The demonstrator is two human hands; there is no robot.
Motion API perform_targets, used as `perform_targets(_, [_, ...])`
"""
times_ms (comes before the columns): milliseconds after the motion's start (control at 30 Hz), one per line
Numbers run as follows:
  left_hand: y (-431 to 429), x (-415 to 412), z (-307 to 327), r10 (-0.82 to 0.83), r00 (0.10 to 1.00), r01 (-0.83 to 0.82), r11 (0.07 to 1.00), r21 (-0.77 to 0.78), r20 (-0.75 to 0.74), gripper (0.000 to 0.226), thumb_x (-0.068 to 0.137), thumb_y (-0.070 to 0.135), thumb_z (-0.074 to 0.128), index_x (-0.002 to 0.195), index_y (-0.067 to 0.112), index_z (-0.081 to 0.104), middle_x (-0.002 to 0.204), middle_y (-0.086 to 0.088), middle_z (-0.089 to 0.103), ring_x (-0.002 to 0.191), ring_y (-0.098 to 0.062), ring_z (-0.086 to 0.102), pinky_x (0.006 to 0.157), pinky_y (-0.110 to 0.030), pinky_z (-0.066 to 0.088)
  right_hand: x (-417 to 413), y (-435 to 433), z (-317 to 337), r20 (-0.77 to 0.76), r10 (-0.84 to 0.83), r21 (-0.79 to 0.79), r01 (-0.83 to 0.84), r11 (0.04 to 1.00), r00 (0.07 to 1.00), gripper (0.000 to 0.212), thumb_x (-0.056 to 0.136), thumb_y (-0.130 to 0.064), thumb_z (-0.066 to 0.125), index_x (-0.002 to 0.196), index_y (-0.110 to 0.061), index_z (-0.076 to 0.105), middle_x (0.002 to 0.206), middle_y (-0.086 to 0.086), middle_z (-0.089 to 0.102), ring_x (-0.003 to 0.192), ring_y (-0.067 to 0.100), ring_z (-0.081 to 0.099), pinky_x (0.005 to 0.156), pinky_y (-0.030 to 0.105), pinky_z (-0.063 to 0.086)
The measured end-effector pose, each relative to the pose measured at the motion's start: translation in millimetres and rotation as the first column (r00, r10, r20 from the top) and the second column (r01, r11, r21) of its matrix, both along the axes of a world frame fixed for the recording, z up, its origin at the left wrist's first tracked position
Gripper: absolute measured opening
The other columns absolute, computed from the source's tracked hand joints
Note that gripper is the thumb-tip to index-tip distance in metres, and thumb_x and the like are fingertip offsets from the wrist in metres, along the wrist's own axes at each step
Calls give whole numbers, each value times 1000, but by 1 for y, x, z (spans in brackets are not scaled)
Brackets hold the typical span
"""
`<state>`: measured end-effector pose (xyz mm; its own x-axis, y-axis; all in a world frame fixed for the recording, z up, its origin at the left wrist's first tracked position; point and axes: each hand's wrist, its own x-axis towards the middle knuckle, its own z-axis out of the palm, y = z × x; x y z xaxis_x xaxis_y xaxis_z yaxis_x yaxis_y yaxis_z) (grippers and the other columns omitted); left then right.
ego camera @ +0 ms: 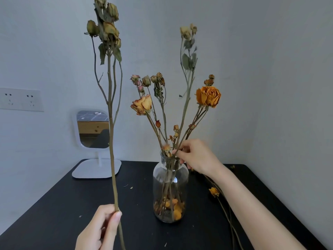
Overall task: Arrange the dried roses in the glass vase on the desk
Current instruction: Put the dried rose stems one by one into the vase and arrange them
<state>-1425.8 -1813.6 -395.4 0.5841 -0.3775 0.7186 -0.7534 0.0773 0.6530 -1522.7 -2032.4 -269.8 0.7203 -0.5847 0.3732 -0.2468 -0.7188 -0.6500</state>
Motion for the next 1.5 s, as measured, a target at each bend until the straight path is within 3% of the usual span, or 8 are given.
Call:
perform_targets(167, [-1,4,-6,10,1000,-10,999,43,2,15,81,27,55,74,41,54,49,20,46,40,1,40,42,-10,32,-1,-1,6,172,-19,86,4,996,985,11,91,-20,57,99,-16,64,62,-1,60,36,-1,46,40,8,38])
perform_targets(533, [-1,11,-10,4,1000,-6,999,-52,-29,16,78,49,43,73,39,54,51,16,47,41,0,42,42,-8,34,-21,3,-30,401,-208,150,160,976,892,9,88,-19,57,94,-24,55,78,-2,62,65,6,59,60,19,49])
perform_targets(633, [-1,17,-18,19,999,-21,998,-55,-37,19,78,51,44,74,36,56,51,12,48,41,-2,43,42,-15,37,-20,-3,-42,301,-229,247,156,956,926,25,86,-13,58,106,-22,47,99,-2,57,83,4,55,68,12,44])
perform_targets(767, [0,23,-28,61,998,-62,997,-43,-21,21,82,52,45,77,35,57,55,9,51,42,-7,47,41,-18,39,-9,-14,-46,22,61,324,-65,944,998,55,82,-31,67,130,-31,38,120,-21,41,114,-1,38,95,19,31])
perform_targets(900, [3,31,-34,36,998,-38,997,-62,-43,27,85,58,44,77,36,57,53,8,49,39,-4,43,38,-15,33,5,-14,-49,100,175,393,-200,897,979,40,78,-33,72,106,-44,46,105,-32,52,97,-14,48,74,5,35])
perform_targets(1100, [6,43,-38,37,999,-38,998,-51,-28,17,84,47,43,77,37,56,52,11,51,36,1,42,35,-9,30,15,-10,-58,172,73,348,-130,929,982,41,71,-36,77,100,-42,50,101,-27,58,92,-14,52,62,0,39])
perform_targets(1333, [8,41,-40,43,997,-45,998,-42,-64,30,84,60,42,77,35,56,53,6,51,35,-5,42,34,-17,31,32,6,-67,188,-129,123,107,987,974,58,57,-54,76,104,-26,56,104,-9,60,103,7,54,89,27,48])
perform_targets(1500, [9,40,-36,41,995,-47,997,-66,-88,38,84,63,44,80,29,59,55,4,51,38,-10,44,35,-20,33,45,27,-71,105,-383,-72,392,917,918,79,57,-75,58,110,-17,55,108,-3,54,111,15,44,98,39,41])
